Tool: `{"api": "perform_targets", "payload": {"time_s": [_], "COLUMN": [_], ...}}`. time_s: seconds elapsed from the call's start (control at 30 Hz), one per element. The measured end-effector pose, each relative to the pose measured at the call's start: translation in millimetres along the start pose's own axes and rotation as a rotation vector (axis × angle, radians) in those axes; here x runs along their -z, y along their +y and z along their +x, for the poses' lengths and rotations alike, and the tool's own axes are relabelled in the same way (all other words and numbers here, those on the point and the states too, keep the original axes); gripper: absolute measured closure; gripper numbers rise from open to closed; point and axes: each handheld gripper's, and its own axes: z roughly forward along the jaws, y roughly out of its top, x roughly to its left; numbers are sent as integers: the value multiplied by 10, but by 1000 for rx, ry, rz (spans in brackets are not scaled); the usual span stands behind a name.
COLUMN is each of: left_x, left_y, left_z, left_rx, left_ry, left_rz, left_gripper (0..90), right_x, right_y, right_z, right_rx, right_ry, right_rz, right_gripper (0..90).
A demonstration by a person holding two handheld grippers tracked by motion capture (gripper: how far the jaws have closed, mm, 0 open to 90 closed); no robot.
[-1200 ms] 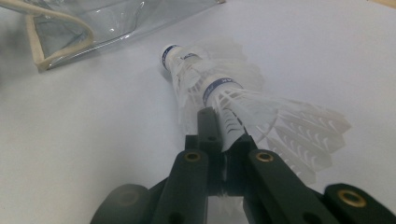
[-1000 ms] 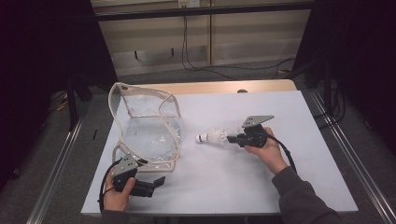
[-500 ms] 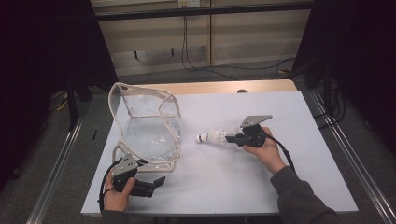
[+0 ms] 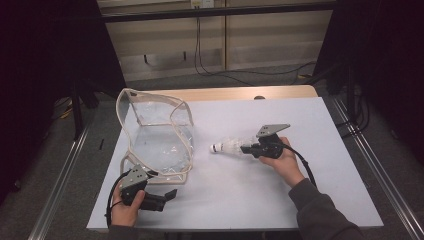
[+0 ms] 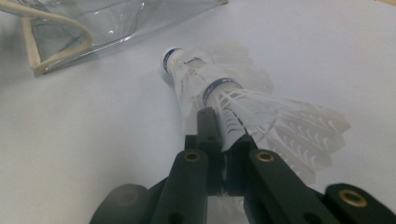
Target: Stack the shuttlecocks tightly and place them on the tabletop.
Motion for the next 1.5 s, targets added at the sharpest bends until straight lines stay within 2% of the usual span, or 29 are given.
{"api": "perform_targets", "payload": {"time_s": [1.03, 1.5], "left_x": [-1, -3], "left_y": [-3, -3], "left_z": [0, 3], "left_rx": [1, 1], "left_ry": [-1, -2], "left_rz": [-2, -1], "left_gripper": [29, 28], "right_x": [-104, -100], "right_y": [-1, -16], "right_z": [51, 40], "right_rx": [-1, -15], "right_ry": [5, 4], "right_rz": [14, 33], "right_gripper": [880, 779]}}
